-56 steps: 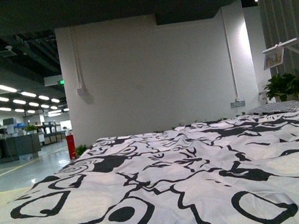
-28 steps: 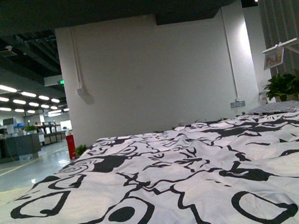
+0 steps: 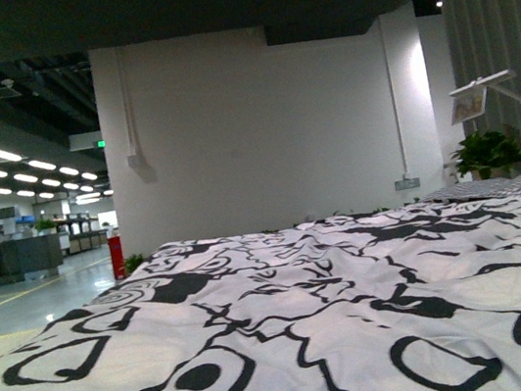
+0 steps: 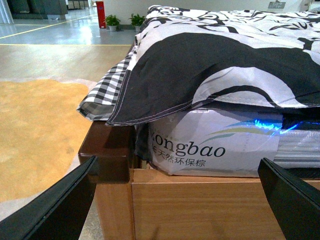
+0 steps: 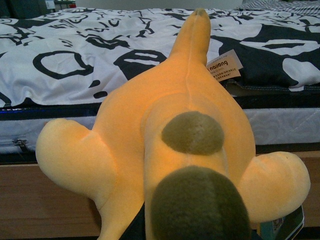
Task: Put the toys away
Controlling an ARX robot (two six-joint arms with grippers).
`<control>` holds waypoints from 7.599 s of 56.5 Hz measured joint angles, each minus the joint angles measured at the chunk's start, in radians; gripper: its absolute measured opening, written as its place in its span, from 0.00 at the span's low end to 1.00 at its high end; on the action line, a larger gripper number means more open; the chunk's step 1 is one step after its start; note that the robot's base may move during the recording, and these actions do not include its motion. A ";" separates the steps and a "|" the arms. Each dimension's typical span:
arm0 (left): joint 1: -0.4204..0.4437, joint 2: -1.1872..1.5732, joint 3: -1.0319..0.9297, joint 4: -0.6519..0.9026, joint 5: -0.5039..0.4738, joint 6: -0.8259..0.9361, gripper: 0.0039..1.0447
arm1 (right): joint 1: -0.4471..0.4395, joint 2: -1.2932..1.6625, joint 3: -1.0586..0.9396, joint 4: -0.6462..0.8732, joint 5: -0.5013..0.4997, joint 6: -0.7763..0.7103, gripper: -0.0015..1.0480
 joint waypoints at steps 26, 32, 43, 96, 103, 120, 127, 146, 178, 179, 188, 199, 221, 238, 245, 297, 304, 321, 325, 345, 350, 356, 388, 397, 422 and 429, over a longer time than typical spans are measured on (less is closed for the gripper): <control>0.000 0.001 0.000 0.000 0.005 0.000 0.94 | -0.001 -0.001 0.000 -0.001 0.009 -0.001 0.07; 0.000 0.001 0.000 0.000 0.005 0.000 0.94 | -0.001 0.000 0.000 -0.001 0.009 0.000 0.07; 0.000 0.001 0.000 0.000 0.005 0.000 0.94 | -0.001 0.000 0.000 -0.001 0.010 0.000 0.07; 0.000 0.001 0.000 0.000 0.010 0.000 0.94 | -0.003 -0.002 0.000 -0.001 0.023 -0.001 0.07; 0.000 0.001 0.000 0.000 0.006 0.000 0.94 | -0.002 -0.002 0.000 -0.001 0.004 0.000 0.07; 0.000 0.001 0.000 0.000 0.006 0.000 0.94 | -0.002 -0.002 0.000 -0.001 0.009 0.000 0.07; 0.000 0.001 0.000 0.000 0.006 0.000 0.94 | -0.002 -0.001 0.000 -0.001 0.009 0.000 0.07; 0.000 0.001 0.000 0.000 0.007 0.000 0.94 | -0.002 -0.001 0.000 -0.001 0.009 0.000 0.07; 0.000 0.001 0.000 0.000 0.006 0.000 0.94 | -0.002 -0.001 0.000 -0.001 0.009 -0.001 0.07; 0.000 0.001 0.000 0.000 0.006 0.000 0.94 | -0.002 -0.001 0.000 -0.001 0.009 0.000 0.07; 0.000 0.001 0.000 0.000 0.007 0.000 0.94 | -0.002 -0.001 0.000 -0.001 0.009 0.000 0.07; 0.000 0.001 0.000 0.000 0.006 0.000 0.94 | -0.002 -0.001 0.000 -0.001 0.009 0.000 0.07; 0.000 0.000 0.000 0.000 0.006 0.000 0.94 | -0.002 -0.001 0.000 -0.001 0.009 0.000 0.07; 0.000 0.000 0.000 0.000 0.007 0.000 0.94 | -0.002 -0.001 0.000 -0.001 0.009 0.000 0.07; 0.000 0.000 0.000 0.000 0.005 0.000 0.94 | -0.002 -0.001 0.000 -0.001 0.009 0.000 0.07; 0.000 0.001 0.000 0.000 0.006 0.000 0.94 | -0.002 -0.001 0.000 -0.001 0.009 -0.001 0.07; 0.001 0.001 0.000 0.000 -0.001 0.000 0.94 | -0.002 0.000 0.000 -0.001 -0.001 0.000 0.07; 0.001 0.002 0.000 0.000 0.007 0.000 0.94 | -0.002 0.000 0.000 -0.001 0.014 -0.001 0.07; 0.001 0.002 0.000 0.000 0.007 0.000 0.94 | -0.002 0.000 0.000 -0.001 0.013 0.000 0.07; 0.000 0.002 0.000 0.000 0.006 0.000 0.94 | -0.002 0.000 0.000 -0.001 0.010 -0.001 0.07; 0.000 0.002 0.000 0.000 0.008 0.000 0.94 | -0.002 0.000 0.000 -0.001 0.012 0.000 0.07; 0.000 0.002 0.000 0.000 0.005 0.000 0.94 | -0.002 0.000 0.000 -0.001 0.010 0.000 0.07; -0.001 0.002 0.000 0.000 0.008 0.001 0.94 | -0.003 0.000 0.000 -0.001 0.018 0.000 0.07; -0.001 0.002 0.000 0.000 0.007 0.001 0.94 | -0.003 0.000 0.000 -0.001 0.010 0.000 0.07; -0.001 0.002 0.000 0.000 0.005 0.001 0.94 | -0.003 0.000 0.000 -0.001 0.006 0.000 0.07; -0.001 0.002 0.000 0.000 0.006 0.001 0.94 | -0.003 0.000 0.000 -0.001 0.006 0.000 0.07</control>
